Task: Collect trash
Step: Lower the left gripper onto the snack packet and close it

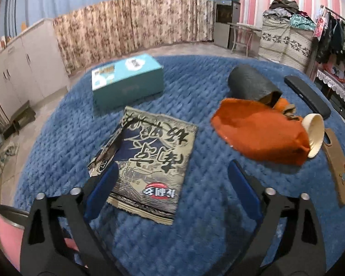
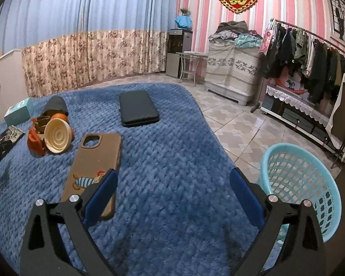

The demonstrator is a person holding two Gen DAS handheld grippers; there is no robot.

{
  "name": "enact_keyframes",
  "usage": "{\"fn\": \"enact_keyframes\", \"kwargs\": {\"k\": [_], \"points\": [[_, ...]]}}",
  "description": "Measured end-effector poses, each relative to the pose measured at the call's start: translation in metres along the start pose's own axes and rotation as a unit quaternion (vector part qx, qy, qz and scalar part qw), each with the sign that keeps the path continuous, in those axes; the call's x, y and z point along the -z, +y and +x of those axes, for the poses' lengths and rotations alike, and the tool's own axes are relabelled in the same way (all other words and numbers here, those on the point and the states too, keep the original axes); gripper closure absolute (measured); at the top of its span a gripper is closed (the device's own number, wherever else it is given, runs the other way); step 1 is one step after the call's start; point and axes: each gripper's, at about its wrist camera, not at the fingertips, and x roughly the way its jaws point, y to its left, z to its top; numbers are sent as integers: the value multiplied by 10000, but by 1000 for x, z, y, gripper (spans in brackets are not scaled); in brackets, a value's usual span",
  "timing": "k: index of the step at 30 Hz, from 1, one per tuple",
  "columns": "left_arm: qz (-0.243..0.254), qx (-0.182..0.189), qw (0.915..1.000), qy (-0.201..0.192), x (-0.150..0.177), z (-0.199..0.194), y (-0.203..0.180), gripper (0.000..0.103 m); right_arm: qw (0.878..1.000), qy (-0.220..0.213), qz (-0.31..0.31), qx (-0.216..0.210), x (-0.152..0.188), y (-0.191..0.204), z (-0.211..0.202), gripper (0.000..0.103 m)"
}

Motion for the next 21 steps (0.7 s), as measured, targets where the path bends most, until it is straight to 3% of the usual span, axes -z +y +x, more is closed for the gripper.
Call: {"fn": "enact_keyframes", "kwargs": {"k": [3, 6, 8, 10, 12, 16, 21], "points": [[20, 10, 9998, 200, -1, 10, 6, 25, 10000, 55, -31, -37, 0, 3, 3, 7], [-38, 136, 9992, 361, -2, 20, 11, 26, 9999, 101, 52, -126, 1, 5, 6, 7], [-12, 109, 9994, 324, -2, 21, 12, 34, 9998, 137, 59, -147, -1, 8, 9, 7], [37, 84, 9996, 269, -2, 22, 12, 55, 9996, 170, 57, -203, -3, 13, 12, 7], [36, 157, 9996, 234, -3, 22, 15, 59, 9994, 180, 52, -285, -5, 19, 14, 7], [-7, 412, 9989, 203, -5, 19, 16, 83, 9984, 218, -44, -512, -10, 41, 19, 7], [5, 480, 9988, 102, -2, 15, 14, 92, 9965, 217, -134, -792, -18, 70, 28, 7]]}}
